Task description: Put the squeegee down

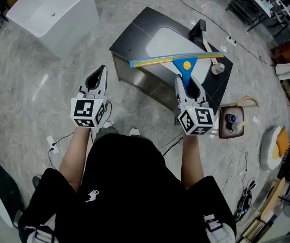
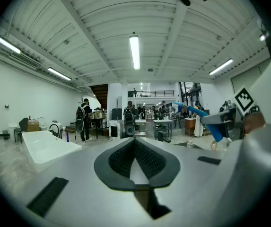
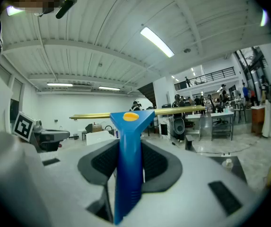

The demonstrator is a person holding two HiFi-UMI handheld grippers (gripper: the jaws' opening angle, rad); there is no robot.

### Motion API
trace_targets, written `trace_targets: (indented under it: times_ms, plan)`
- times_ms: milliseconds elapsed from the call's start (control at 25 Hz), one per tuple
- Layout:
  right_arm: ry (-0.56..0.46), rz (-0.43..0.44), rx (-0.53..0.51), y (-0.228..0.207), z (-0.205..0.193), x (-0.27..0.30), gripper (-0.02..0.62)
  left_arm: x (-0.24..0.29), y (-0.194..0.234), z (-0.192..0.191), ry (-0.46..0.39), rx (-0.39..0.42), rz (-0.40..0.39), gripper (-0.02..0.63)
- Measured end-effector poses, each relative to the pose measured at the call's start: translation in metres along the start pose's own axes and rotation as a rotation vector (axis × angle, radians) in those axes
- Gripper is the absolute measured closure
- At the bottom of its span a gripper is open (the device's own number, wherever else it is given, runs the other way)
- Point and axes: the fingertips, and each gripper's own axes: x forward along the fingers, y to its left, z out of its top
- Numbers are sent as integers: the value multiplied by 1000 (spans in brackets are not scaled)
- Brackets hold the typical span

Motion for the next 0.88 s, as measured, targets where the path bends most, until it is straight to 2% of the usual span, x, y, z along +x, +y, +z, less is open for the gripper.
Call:
trace_targets:
  times_ms: [200,560,880]
  plan:
    - [-15,32,13,-11,1,-19,462,-9,-25,5,-9,16,23,603]
    - [-43,108,35,-7,1,-37,463,-30,-42,11,-20,12,52,603]
    - [-54,125,14,-7,-1,-48,463,-41,-53,10,-21,34,67,603]
